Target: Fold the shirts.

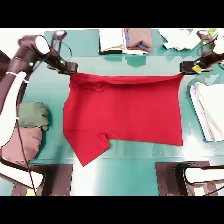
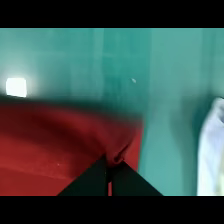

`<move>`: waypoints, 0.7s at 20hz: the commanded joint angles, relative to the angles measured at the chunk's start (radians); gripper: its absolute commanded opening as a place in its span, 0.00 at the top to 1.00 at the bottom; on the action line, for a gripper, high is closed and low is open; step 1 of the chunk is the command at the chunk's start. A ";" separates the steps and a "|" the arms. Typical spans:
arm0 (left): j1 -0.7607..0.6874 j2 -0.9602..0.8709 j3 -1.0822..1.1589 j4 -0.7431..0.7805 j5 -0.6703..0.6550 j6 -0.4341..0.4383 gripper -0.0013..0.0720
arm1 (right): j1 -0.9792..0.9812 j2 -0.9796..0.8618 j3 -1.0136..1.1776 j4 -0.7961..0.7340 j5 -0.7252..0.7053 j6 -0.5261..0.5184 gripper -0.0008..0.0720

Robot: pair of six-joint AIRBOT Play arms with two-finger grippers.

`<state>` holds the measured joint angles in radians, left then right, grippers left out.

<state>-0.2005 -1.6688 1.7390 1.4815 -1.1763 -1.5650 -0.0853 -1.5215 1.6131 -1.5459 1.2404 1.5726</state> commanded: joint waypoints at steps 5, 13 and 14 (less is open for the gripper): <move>0.083 -0.068 0.103 -0.001 -0.138 0.028 0.95 | -0.023 -0.097 0.166 0.027 0.079 0.003 0.96; 0.105 -0.069 -0.046 -0.167 -0.246 0.055 0.95 | -0.044 0.065 -0.208 0.027 0.019 -0.011 0.96; 0.105 -0.069 -0.080 -0.183 -0.231 0.055 0.95 | -0.044 0.074 -0.255 0.027 0.000 -0.011 0.96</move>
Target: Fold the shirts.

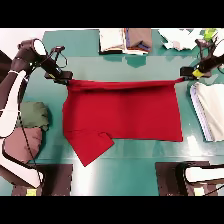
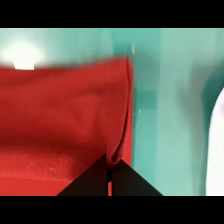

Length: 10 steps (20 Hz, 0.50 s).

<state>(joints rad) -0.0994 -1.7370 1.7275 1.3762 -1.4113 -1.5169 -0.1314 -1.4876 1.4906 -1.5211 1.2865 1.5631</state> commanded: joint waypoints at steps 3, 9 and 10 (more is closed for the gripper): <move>0.003 -0.001 -0.166 -0.080 0.038 0.006 0.95 | 0.002 0.048 -0.224 0.011 -0.086 -0.001 0.96; 0.003 0.000 -0.237 -0.079 0.064 0.006 0.94 | 0.003 0.050 -0.288 0.012 -0.090 0.011 0.92; 0.003 0.000 -0.236 -0.079 0.058 0.006 0.70 | 0.003 0.055 -0.285 0.030 -0.087 0.010 0.65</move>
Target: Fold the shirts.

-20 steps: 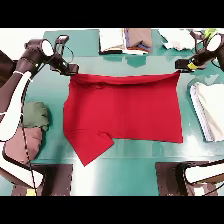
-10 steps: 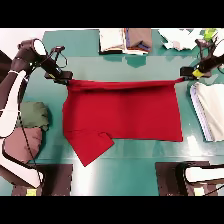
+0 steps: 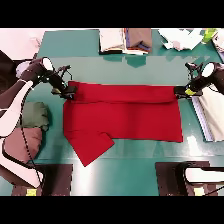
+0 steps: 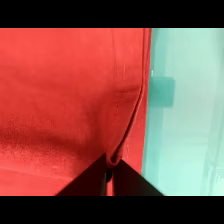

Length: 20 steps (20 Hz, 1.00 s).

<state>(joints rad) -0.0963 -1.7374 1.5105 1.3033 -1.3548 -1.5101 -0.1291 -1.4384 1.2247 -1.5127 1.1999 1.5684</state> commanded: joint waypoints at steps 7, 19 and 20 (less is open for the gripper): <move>0.000 0.248 -0.082 0.076 -0.027 -0.047 0.40 | -0.034 0.209 0.013 0.062 0.082 -0.011 0.52; -0.209 0.862 -0.985 0.058 0.129 -0.369 0.27 | -0.033 0.370 -0.255 0.134 0.003 -0.024 0.52; -0.218 0.860 -1.011 0.029 0.171 -0.371 0.28 | -0.033 0.370 -0.253 0.133 0.004 -0.024 0.52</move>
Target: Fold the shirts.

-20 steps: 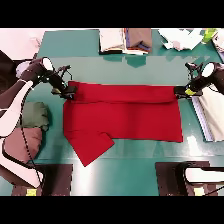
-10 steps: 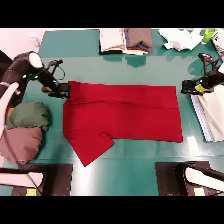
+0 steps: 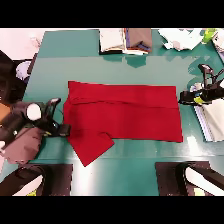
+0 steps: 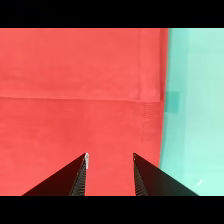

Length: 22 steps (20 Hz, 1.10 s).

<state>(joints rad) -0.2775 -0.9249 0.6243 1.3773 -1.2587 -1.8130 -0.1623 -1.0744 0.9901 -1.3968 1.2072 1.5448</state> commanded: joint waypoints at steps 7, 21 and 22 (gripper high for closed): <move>-0.137 0.045 -0.161 -0.113 0.304 -0.074 0.28 | 0.000 0.007 -0.018 0.018 0.002 -0.001 0.52; -0.137 0.046 -0.066 -0.083 0.217 -0.025 0.95 | -0.252 0.164 -0.407 -0.012 0.195 -0.061 0.26; -0.137 0.046 -0.066 -0.084 0.214 -0.017 0.95 | -0.252 0.164 -0.438 -0.008 0.177 -0.060 0.26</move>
<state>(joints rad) -0.4152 -0.8795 0.5495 1.2926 -1.0424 -1.8488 -0.3698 -0.9257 0.6636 -1.4124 1.3792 1.4940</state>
